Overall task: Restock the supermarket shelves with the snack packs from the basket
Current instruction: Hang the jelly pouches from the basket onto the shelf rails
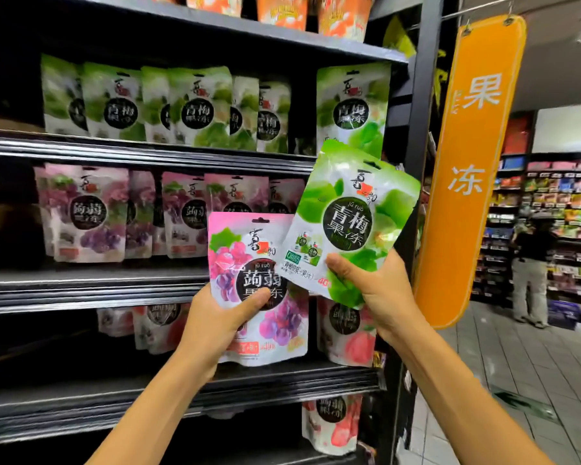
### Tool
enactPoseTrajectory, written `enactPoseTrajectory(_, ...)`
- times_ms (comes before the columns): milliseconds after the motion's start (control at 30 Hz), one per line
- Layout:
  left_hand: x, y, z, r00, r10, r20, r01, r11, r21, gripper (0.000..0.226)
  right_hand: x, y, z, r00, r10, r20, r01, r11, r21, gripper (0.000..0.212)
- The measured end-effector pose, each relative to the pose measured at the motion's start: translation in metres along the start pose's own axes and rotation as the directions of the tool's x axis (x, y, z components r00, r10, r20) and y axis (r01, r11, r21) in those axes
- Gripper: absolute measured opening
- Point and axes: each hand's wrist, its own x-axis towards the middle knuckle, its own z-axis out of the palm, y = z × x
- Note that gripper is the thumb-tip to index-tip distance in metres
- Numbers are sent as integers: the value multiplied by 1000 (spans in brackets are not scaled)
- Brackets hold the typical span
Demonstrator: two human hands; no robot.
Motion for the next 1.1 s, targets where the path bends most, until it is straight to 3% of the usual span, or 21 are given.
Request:
enactPoseTrajectory(100, 16, 9, 0, 1000, -4, -4, 4, 1000, 7, 32, 26, -16, -3, 999, -27, -28, 26, 998, -54, 66)
enactPoseTrajectory(233, 37, 19, 0, 1000, 7, -9, -7, 1000, -3, 41, 72, -44, -3, 996, -50, -80, 43, 996, -84, 69)
enactPoseTrajectory(500, 60, 23, 0, 999, 29, 12, -29, 999, -18, 49, 160, -92, 14, 992, 12, -123, -35, 982, -188, 47)
enactPoseTrajectory(867, 71, 34, -4, 998, 57, 33, -56, 998, -27, 53, 221, -102, 48, 982, 93, -164, -133, 957, -259, 63)
enactPoseTrajectory(1000, 75, 31, -4, 999, 52, 12, -52, 998, -31, 53, 229, -91, 51, 983, 46, -176, -102, 940, -324, 48)
enactPoseTrajectory(1100, 75, 29, -5, 999, 38, 17, -38, 998, -42, 54, 227, -78, 51, 985, 51, -164, -111, 919, -378, 64)
